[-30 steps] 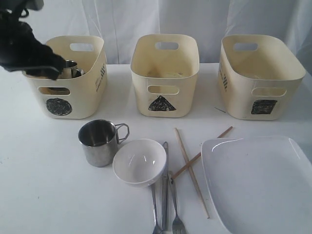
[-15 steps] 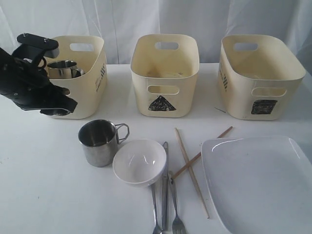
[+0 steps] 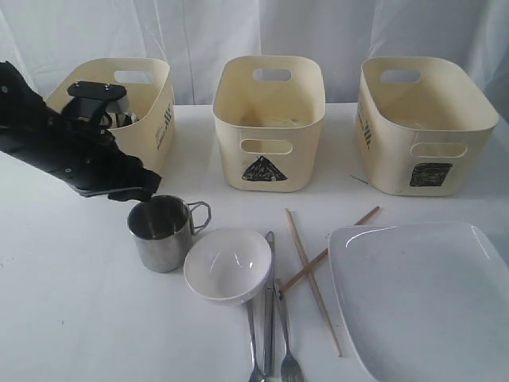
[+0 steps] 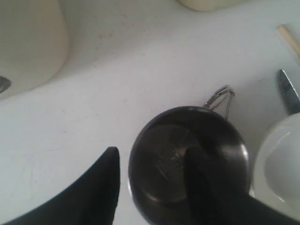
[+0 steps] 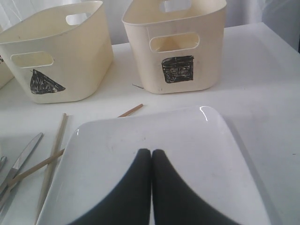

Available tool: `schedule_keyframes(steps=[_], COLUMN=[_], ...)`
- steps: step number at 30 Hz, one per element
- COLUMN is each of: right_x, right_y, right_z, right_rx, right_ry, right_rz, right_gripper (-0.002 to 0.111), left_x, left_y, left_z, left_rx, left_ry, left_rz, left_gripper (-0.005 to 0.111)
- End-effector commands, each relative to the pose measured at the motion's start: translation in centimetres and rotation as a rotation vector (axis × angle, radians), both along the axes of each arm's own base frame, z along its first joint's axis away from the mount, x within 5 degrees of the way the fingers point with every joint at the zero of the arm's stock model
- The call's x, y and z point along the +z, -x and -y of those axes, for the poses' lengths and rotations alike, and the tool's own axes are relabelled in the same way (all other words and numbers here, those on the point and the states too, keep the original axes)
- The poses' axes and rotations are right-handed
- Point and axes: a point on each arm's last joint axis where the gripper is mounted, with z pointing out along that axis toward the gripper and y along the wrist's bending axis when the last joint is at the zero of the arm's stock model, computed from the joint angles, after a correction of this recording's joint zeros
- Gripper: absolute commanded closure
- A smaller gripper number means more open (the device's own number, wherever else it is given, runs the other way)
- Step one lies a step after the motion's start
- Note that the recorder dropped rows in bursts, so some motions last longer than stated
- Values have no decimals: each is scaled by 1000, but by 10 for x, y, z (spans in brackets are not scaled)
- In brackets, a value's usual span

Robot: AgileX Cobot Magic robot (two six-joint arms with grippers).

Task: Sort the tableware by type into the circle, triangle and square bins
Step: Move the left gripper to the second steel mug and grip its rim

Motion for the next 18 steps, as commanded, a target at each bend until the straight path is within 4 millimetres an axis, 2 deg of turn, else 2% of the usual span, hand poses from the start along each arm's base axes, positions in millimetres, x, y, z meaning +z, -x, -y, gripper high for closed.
schedule_keyframes(steps=[1,11,18], right_x=[-1,-1,-1], right_y=[0,0,0], right_z=[0,0,0], right_rx=[-1,-1,-1], right_ry=[-5,-5,-5], right_rz=[2,2,2], right_gripper=[108,108,108], left_x=[-9,-28,-18], left_y=[3,-1,-6], left_z=[12,16,20], left_rx=[-33,-53,-68], left_ry=[6,-21,-12], left_rz=[-21,-58,-50], left_gripper=[59,54,54])
